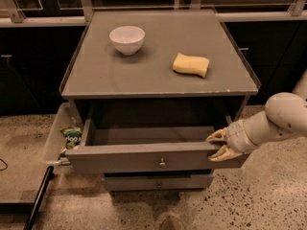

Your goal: Open top drawer

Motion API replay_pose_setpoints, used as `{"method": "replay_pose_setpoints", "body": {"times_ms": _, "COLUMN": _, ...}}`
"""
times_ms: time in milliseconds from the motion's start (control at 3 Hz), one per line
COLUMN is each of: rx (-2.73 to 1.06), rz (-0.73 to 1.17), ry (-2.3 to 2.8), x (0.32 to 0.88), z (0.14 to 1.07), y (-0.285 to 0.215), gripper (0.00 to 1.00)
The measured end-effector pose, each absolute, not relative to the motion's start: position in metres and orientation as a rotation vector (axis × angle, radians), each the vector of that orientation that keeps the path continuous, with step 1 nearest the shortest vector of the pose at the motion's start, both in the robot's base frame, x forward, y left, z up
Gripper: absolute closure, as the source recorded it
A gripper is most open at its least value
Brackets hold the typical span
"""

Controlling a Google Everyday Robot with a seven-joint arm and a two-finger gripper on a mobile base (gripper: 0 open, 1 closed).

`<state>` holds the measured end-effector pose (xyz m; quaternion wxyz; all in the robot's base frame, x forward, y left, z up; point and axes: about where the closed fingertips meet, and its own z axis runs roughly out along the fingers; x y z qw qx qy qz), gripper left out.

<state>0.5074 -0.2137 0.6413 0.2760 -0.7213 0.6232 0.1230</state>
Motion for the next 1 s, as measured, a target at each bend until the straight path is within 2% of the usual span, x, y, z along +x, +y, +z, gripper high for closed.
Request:
{"method": "replay_pose_setpoints", "body": {"times_ms": 667, "rx": -1.938, "rz": 0.331, "ry": 1.675, "x": 0.507, "z": 0.641, "y": -0.214, "gripper": 0.34}}
{"method": "replay_pose_setpoints", "body": {"times_ms": 1000, "rx": -1.933, "rz": 0.389, "ry": 1.696, "x": 0.492, "z": 0.631, "y": -0.218, "gripper": 0.11}}
